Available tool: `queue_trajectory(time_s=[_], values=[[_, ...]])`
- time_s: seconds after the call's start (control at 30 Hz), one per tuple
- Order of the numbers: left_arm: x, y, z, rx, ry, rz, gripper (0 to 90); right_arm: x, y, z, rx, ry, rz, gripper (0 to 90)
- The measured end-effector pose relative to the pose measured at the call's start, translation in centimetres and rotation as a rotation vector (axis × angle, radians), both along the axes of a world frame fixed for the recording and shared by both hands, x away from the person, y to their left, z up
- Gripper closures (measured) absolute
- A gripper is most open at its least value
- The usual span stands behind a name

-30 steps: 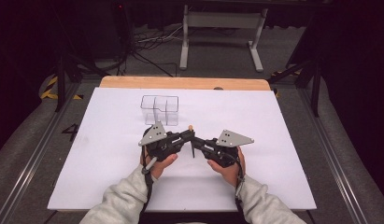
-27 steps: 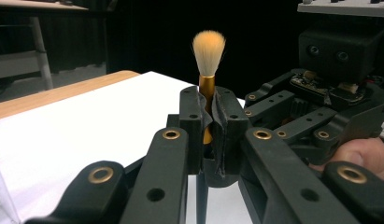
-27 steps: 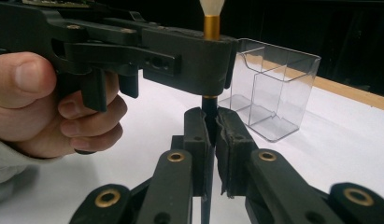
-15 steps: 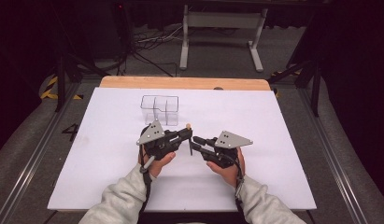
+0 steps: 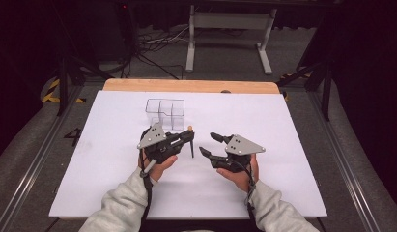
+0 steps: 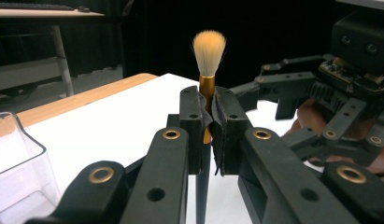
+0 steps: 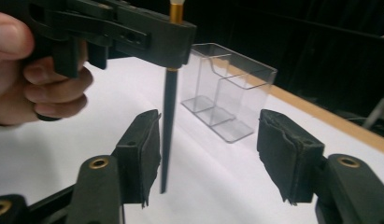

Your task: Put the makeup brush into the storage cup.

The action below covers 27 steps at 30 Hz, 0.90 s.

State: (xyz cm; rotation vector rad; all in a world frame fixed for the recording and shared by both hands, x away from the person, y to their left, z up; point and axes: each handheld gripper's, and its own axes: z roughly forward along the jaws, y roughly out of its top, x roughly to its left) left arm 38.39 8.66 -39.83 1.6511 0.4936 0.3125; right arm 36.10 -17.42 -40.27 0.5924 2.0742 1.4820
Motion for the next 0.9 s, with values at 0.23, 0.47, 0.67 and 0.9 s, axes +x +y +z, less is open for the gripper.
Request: queue_trajectory(time_s=[0.23, 0.47, 0.67, 0.9], values=[[0.2, 0.5, 0.2, 0.005, -0.015, 0.014, 83.4, 0.1, -0.9, 0.4, -0.001, -0.037, -0.046, 26.3], [0.3, 1.0, 0.3, 0.013, -0.015, 0.023, 83.3, 0.0, -1.9, 0.7, -0.006, -0.069, -0.095, 14.7], [0.3, 1.5, 0.5, 0.019, -0.026, 0.035, 83.3, 0.0, -2.9, 0.6, -0.030, -0.072, -0.142, 3.9], [0.3, 1.8, 0.6, 0.036, -0.039, 0.043, 83.3, -0.5, -3.6, 0.3, -0.038, -0.100, -0.167, 3.0]])
